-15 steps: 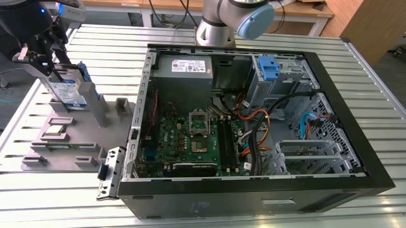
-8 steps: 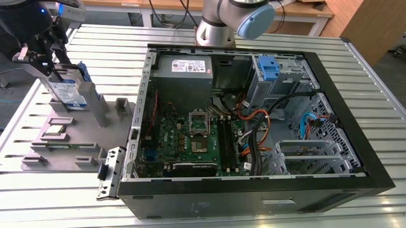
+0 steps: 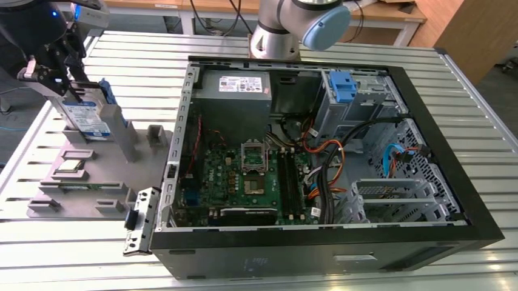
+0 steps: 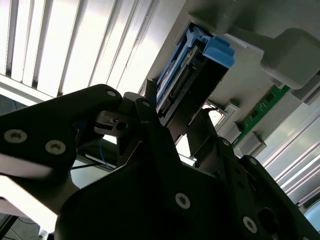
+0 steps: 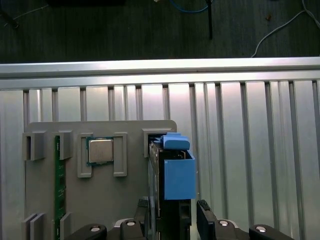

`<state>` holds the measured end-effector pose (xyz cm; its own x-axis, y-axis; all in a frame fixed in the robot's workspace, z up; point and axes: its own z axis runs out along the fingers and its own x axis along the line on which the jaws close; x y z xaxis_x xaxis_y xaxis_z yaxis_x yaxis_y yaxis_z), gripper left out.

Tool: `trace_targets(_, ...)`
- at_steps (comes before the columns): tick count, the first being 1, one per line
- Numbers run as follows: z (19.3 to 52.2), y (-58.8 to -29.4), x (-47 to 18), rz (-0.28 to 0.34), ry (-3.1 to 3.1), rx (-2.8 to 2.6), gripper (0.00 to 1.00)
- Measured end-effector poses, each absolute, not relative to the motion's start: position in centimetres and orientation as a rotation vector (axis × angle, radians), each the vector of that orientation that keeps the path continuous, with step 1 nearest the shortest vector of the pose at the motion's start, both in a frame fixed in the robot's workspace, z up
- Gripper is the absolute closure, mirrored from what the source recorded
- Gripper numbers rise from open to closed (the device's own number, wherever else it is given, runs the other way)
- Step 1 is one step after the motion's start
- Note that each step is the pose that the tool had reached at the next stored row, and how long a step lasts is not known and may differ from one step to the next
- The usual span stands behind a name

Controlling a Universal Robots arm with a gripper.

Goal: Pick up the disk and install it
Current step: 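Pick up the disk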

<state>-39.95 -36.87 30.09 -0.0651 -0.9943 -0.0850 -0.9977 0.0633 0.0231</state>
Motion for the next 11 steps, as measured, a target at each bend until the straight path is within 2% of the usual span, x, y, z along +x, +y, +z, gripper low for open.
trace_targets(11, 30.15, -36.72, -39.95, 0.116, 2.256, -2.116, 0.49)
